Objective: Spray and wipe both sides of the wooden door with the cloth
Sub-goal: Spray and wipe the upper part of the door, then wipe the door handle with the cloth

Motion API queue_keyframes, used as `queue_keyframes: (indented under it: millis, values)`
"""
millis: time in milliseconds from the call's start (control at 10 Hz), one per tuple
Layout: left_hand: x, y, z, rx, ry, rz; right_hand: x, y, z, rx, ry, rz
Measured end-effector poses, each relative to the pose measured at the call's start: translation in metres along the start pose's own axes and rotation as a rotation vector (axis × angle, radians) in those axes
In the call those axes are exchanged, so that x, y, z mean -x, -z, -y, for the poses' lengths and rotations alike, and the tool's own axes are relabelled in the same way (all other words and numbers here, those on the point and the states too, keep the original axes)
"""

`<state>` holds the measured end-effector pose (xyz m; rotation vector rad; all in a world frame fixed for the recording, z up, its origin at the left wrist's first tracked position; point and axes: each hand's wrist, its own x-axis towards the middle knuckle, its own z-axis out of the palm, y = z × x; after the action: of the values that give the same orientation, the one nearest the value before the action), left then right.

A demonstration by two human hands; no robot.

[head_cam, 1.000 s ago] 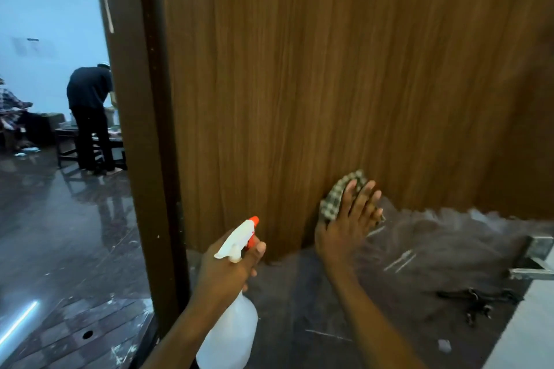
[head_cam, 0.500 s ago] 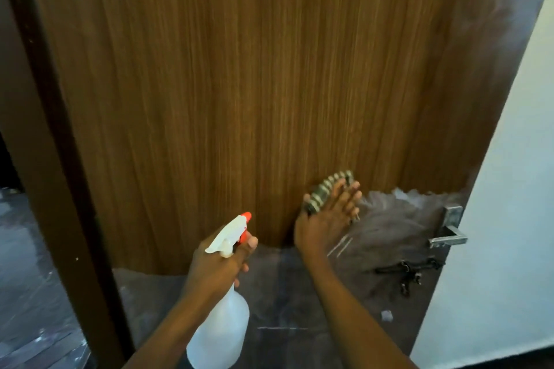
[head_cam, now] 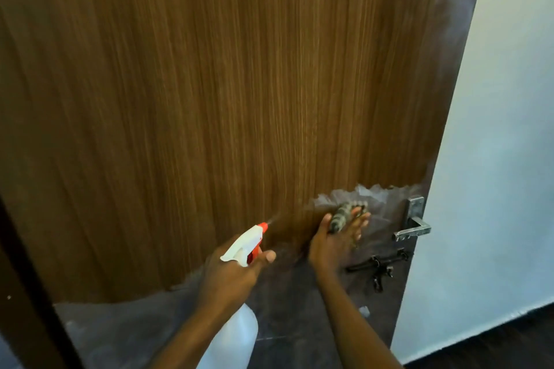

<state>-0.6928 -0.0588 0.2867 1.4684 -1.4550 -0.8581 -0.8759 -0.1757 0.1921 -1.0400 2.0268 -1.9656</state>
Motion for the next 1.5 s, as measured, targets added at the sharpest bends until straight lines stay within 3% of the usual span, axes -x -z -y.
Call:
queue_keyframes:
  millis: [100,200,300,400,500,600,700,800,900,1000,1100,1300,1400,1500]
  values:
    - [-0.001,-0.016,-0.013,0.018,0.025,0.028,-0.035,0.018,0.025,-0.190,-0.034,-0.059]
    - [-0.009,-0.027,-0.025,0.036,0.009,0.089,-0.036,0.022,0.048,-0.181,0.072,-0.043]
    - [-0.016,-0.036,-0.031,0.058,-0.007,0.121,-0.010,0.015,0.020,0.098,0.506,0.043]
    - [-0.017,-0.045,-0.029,0.050,0.012,0.095,0.019,0.009,-0.034,0.244,0.582,0.113]
    - [-0.014,-0.053,-0.029,-0.010,0.034,0.151,-0.014,0.015,-0.037,0.177,0.297,0.066]
    - [-0.014,-0.058,-0.030,0.078,0.104,0.152,-0.072,0.028,0.017,0.017,-0.138,-0.017]
    - [-0.020,-0.073,-0.033,0.210,0.144,0.122,-0.095,0.032,0.052,0.087,0.014,-0.018]
    - [-0.022,-0.087,-0.048,0.198,0.109,0.086,-0.064,0.024,0.027,0.183,0.371,0.058]
    - [-0.019,-0.094,-0.062,0.084,0.051,0.126,-0.032,0.021,-0.025,0.244,0.372,0.148]
    - [-0.012,-0.098,-0.074,-0.008,-0.038,0.196,-0.059,0.026,-0.011,0.075,0.029,0.103]
    - [-0.009,-0.110,-0.078,0.080,-0.013,0.195,-0.113,0.045,0.028,-0.019,-0.252,0.032]
    - [-0.011,-0.134,-0.087,0.187,0.075,0.110,-0.164,0.077,0.046,-0.075,-0.364,0.055]
    - [-0.011,-0.148,-0.100,0.074,0.035,0.150,-0.115,0.069,0.021,0.109,-0.018,0.164]
    - [-0.007,-0.166,-0.114,-0.020,0.023,0.171,-0.119,0.086,-0.019,0.240,0.168,0.206]
